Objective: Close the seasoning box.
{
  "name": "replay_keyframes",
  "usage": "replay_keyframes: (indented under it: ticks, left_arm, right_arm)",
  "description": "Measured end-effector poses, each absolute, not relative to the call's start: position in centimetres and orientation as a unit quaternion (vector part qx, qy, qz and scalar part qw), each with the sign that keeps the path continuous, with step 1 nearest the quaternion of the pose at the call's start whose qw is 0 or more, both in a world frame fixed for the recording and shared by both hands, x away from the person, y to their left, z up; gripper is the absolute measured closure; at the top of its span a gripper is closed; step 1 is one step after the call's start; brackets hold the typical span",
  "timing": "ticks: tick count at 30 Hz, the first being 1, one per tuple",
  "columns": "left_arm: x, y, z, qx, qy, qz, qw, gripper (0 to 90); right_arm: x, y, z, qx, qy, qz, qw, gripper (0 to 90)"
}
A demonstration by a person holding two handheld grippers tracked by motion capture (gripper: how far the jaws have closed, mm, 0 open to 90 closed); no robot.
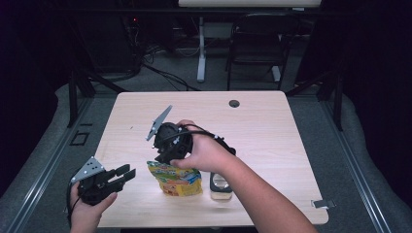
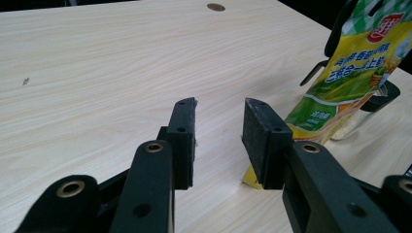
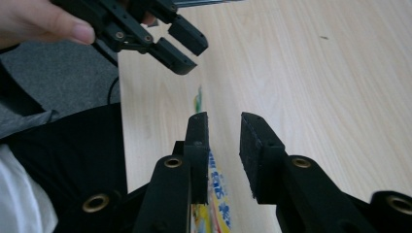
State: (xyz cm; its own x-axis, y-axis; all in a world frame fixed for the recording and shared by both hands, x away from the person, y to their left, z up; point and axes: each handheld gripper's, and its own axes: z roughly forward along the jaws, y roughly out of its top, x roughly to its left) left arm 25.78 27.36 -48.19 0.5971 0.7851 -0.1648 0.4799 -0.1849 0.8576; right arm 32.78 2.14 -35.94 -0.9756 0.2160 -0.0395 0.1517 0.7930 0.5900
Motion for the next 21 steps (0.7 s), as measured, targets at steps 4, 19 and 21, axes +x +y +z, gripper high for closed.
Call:
replay_keyframes:
  ticks: [4, 19, 21]
  left_arm:
    - [25.8, 27.4, -48.2, 0.752, 0.421, 0.159, 0.481, 66.1]
    - [25.9, 27.2, -48.5, 0.756, 0.420, 0.155, 0.477, 66.0]
    - [25.9, 27.2, -48.6, 0.755, 0.420, 0.156, 0.479, 65.9]
  right_arm:
    - [32.3, 2.3, -36.3, 0.089, 0.947, 0.305, 0.045, 73.2]
    - [32.6, 3.5, -39.1, 0.088, 0.963, 0.254, 0.032, 85.6]
    - [32.6, 3.5, -39.3, 0.087, 0.963, 0.253, 0.028, 88.4]
